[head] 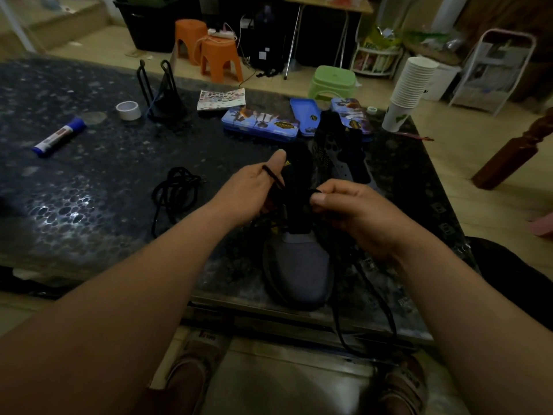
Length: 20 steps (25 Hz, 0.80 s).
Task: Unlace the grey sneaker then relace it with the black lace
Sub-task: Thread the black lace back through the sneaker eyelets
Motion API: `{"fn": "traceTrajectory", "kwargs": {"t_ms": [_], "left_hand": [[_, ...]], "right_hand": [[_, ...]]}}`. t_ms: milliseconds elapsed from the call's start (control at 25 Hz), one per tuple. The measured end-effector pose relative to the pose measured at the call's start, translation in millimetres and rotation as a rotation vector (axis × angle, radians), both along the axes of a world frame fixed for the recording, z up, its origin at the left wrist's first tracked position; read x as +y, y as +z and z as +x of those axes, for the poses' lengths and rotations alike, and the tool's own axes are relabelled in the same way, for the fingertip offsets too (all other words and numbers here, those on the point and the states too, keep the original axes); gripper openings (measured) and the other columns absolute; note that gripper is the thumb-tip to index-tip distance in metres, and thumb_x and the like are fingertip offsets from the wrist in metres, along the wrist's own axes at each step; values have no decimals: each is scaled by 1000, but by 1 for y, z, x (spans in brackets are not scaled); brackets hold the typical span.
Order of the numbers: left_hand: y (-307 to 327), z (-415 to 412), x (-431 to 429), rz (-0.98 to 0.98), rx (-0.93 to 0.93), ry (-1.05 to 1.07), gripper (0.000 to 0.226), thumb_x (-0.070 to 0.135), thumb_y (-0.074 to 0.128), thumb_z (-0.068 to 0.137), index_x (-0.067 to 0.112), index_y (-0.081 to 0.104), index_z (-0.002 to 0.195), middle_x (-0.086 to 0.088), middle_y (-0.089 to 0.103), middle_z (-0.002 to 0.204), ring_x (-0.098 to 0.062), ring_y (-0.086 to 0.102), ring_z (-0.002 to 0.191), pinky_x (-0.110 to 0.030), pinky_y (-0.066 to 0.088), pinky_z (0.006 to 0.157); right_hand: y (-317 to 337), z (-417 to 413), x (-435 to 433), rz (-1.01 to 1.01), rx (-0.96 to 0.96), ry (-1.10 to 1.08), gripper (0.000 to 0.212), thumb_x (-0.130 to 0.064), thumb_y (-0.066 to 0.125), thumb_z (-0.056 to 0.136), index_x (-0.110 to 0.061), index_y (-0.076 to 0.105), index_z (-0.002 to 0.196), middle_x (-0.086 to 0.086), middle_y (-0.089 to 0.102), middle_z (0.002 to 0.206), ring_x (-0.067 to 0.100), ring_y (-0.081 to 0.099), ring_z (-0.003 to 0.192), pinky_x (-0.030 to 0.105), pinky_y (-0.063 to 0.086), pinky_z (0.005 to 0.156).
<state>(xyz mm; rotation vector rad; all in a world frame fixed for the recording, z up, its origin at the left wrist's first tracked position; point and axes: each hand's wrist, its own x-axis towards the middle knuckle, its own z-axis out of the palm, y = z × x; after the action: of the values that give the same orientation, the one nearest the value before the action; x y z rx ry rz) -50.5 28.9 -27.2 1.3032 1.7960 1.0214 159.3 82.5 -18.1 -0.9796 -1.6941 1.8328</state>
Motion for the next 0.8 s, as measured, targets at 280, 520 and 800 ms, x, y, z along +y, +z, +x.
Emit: {"fn": "traceTrajectory", "kwargs": {"t_ms": [280,520,800], "left_hand": [[-3,2,-6,43,68,-183,18,43,63,100,26,62,99,2,65,81,-15,60,71,-36,51,67],[6,12,-27,41,-217,-51,46,11,48,105,24,40,148,-3,70,103,-15,68,87,-32,58,82],[-13,47,-46,16,156,6,26,27,68,99,21,58,123,1,67,118,-16,64,108,-30,50,92]], "right_hand": [[30,20,-12,-122,195,-126,31,-23,70,87,-16,60,59,7,59,71,24,68,84,37,55,90],[50,50,-34,275,-280,-16,29,-34,66,98,-7,74,93,5,52,62,12,63,63,18,42,61],[62,67,-68,64,87,-65,16,-26,63,93,-14,72,90,9,69,82,31,70,102,39,50,96]]}}
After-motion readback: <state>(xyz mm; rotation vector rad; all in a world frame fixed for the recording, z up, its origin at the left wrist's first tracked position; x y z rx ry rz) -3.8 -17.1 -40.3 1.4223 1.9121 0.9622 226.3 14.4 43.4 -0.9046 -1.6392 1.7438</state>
